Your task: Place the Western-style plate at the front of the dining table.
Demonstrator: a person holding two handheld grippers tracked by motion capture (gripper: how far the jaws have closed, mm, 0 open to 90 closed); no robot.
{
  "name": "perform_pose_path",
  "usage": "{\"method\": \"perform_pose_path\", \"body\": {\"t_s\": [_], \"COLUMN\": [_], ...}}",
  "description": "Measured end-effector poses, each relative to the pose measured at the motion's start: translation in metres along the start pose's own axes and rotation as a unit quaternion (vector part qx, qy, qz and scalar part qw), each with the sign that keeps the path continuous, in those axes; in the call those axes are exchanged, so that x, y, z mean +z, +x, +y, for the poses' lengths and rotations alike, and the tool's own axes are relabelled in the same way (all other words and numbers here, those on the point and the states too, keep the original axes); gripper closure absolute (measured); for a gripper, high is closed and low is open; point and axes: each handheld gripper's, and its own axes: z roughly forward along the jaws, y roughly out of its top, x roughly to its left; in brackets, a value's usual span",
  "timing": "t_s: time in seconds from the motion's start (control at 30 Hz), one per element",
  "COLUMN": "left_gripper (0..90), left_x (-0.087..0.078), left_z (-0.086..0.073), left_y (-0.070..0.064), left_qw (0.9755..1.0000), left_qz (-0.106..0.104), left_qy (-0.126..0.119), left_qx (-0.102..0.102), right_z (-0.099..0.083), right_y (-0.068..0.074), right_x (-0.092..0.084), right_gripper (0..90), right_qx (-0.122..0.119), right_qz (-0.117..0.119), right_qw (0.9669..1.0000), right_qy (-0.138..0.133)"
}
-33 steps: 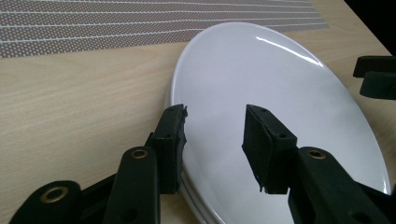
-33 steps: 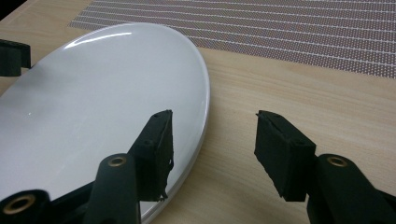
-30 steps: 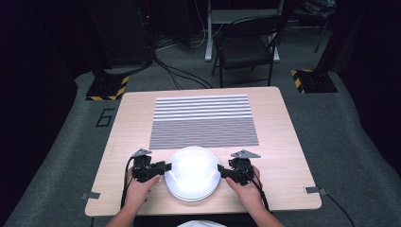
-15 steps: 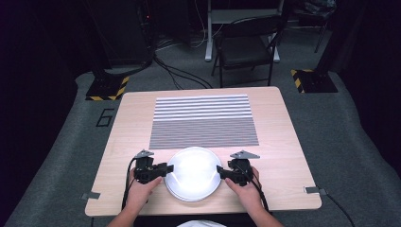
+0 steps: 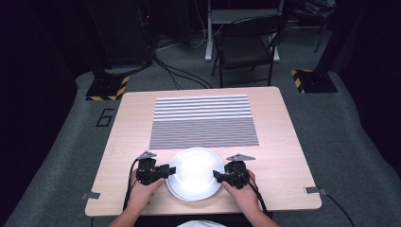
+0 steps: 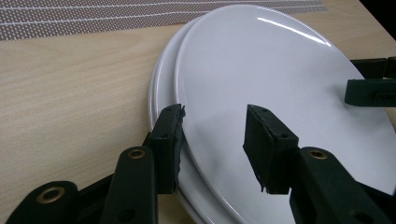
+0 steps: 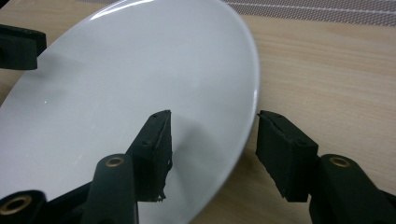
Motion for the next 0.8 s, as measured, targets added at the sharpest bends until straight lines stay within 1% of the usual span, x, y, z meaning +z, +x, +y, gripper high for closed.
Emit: {"method": "perform_pose_path", "body": {"t_s": [0.03,0.07,0.1,0.17,0.2,0.27,0.4,0.47,0.57,0.6,0.63,0.67,0.7,0.73,0.77,0.8], "left_gripper": [56.8,56.6,56.6,56.6,56.6,56.5,55.9,55.8,55.8,55.7,55.7,55.7,55.7,55.7,55.8,55.9], "left_x": [0.001,0.001,0.001,0.002,0.003,0.005,0.009,0.014,0.017,0.02,0.02,0.023,0.023,0.026,0.026,0.029], "left_z": [0.0,0.0,0.0,0.0,0.0,0.0,0.001,0.003,0.004,0.005,0.005,0.006,0.006,0.007,0.007,0.008], "left_y": [-0.001,-0.002,-0.001,-0.001,-0.001,-0.001,-0.002,-0.003,-0.004,-0.006,-0.006,-0.008,-0.008,-0.009,-0.009,-0.01], "left_qw": [1.0,1.0,1.0,1.0,1.0,1.0,0.9999,0.9998,0.9998,0.9998,0.9998,0.9998,0.9998,0.9997,0.9997,0.9997], "left_qz": [0.003,0.007,0.006,0.005,0.002,0.0,-0.003,-0.007,-0.008,-0.008,-0.008,-0.009,-0.009,-0.013,-0.013,-0.018], "left_qy": [-0.001,-0.001,0.0,-0.001,-0.001,0.0,0.003,0.008,0.01,0.011,0.011,0.013,0.013,0.013,0.013,0.015], "left_qx": [-0.001,0.004,0.003,0.001,-0.004,-0.01,-0.013,-0.016,-0.015,-0.013,-0.013,-0.009,-0.009,-0.014,-0.014,-0.013], "right_z": [-0.001,-0.001,-0.001,-0.001,0.001,0.003,0.008,0.012,0.015,0.017,0.018,0.019,0.019,0.021,0.022,0.024], "right_y": [0.002,0.005,0.006,0.005,0.005,0.003,0.001,-0.003,-0.006,-0.009,-0.01,-0.012,-0.012,-0.014,-0.016,-0.017], "right_x": [0.0,0.001,0.0,0.0,-0.001,-0.002,-0.004,-0.005,-0.004,-0.004,-0.004,-0.004,-0.004,-0.004,-0.005,-0.006], "right_gripper": [44.1,44.0,44.3,45.2,45.6,45.8,45.7,45.7,45.7,45.9,45.9,46.0,46.0,46.0,46.0,46.2], "right_qx": [0.001,-0.002,0.0,0.0,0.008,0.007,0.013,0.014,0.015,0.014,0.019,0.017,0.017,0.017,0.016,0.015], "right_qz": [0.003,-0.006,-0.007,-0.008,-0.008,-0.009,-0.007,-0.01,-0.011,-0.015,-0.017,-0.019,-0.019,-0.022,-0.023,-0.024], "right_qw": [1.0,1.0,1.0,1.0,0.9999,0.9999,0.9998,0.9998,0.9998,0.9997,0.9996,0.9997,0.9997,0.9996,0.9996,0.9996], "right_qy": [0.003,0.004,0.005,0.004,0.001,-0.004,-0.011,-0.01,-0.01,-0.01,-0.008,-0.007,-0.007,-0.008,-0.008,-0.008]}}
